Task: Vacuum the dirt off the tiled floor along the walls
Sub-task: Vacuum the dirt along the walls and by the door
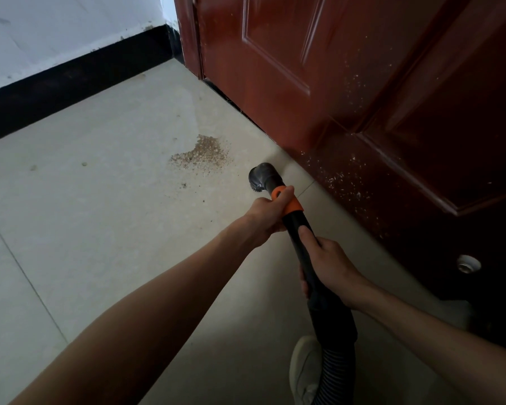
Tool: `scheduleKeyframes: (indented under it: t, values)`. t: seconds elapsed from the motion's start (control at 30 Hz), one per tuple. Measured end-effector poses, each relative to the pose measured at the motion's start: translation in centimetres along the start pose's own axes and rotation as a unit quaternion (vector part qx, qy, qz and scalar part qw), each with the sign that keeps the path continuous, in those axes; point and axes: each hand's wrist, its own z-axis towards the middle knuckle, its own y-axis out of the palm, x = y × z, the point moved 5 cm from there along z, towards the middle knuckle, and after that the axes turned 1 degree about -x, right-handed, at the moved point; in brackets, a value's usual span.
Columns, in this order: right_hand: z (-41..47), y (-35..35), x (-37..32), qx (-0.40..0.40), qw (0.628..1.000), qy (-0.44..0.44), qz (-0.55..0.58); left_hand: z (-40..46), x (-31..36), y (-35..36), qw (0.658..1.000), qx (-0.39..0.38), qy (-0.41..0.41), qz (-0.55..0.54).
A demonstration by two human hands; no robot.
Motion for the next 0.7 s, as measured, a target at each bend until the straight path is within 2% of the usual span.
scheduleKeyframes:
  t: [0.33,0.7]
  values:
    - [4.3,0.8,-1.4,0.009,0.996,-0.008,0.089,0.1,3.0,-1.6,0.999,0.031,0.043,-0.001]
    - [8.8,2.9,-2.9,-0.034,0.988,0.017,0.152,3.3,4.7,-4.4,0.996,0.060,0.046,-0.048]
